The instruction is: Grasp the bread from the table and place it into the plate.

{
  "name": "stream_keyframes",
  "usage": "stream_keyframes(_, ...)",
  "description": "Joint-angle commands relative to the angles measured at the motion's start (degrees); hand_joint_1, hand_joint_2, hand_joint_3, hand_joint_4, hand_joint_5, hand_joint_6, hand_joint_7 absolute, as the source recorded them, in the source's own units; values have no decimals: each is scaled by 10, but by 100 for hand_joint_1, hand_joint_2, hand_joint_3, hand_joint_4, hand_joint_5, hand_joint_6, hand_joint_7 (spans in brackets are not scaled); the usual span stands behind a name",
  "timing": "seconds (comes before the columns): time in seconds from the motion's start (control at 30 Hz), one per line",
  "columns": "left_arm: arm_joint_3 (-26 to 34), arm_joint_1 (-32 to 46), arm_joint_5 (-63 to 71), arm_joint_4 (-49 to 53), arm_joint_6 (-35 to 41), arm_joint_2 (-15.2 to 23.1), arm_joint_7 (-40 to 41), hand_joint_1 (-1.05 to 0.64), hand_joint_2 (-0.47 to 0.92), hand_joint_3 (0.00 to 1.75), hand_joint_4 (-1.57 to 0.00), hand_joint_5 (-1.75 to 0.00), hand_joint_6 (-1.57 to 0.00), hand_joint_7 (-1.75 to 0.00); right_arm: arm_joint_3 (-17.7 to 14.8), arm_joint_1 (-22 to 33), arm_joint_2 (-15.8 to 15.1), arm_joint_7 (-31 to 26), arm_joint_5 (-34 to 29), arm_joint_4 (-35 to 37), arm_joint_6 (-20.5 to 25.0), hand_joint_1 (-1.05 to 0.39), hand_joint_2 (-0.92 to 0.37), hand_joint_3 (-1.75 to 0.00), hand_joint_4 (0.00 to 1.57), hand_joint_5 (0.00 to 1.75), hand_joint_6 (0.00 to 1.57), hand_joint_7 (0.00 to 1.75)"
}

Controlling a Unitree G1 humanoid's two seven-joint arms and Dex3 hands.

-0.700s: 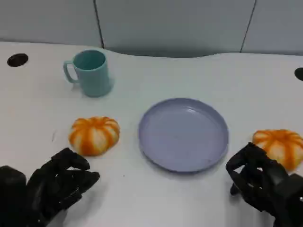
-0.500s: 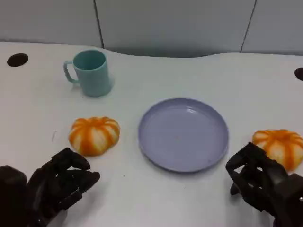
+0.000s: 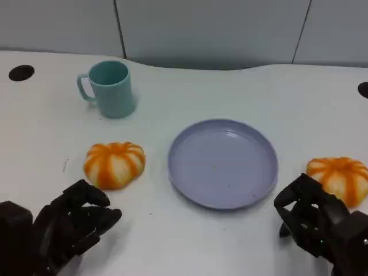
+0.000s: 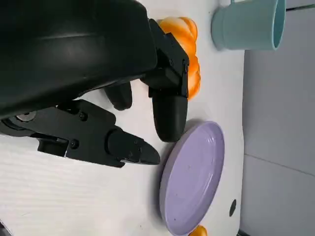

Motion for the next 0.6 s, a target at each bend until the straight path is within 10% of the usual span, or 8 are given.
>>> stream_keyframes(0.03,-6,7,29,-10,-40,17,8,-21,92,4,-61,-175,-43,-175,-2,-1,-6,-7,-7,1,-7,-25,-92,-33,59,175,40,175)
stream_keyframes(0.27,-32,-4,137,-38,-175,40,61,-20,92,4,-63,-175,-40,-175,-2,-8,4,-13,-6,17,-17,-26,-91,-33,59,175,40,175)
stream_keyframes(0.47,-80,-69,425,-43,-283,137,233,-26,90,3,-44,-175,-31,-171,1,-13,13,-12,-6,18,-6,-25,-92,-33,59,175,38,175)
stream_keyframes(0.6,-116,-113,541,-52,-245,192,264,-42,90,1,-28,-160,-33,-128,2,-11,17,-11,-6,12,0,-26,-92,-33,59,175,37,175)
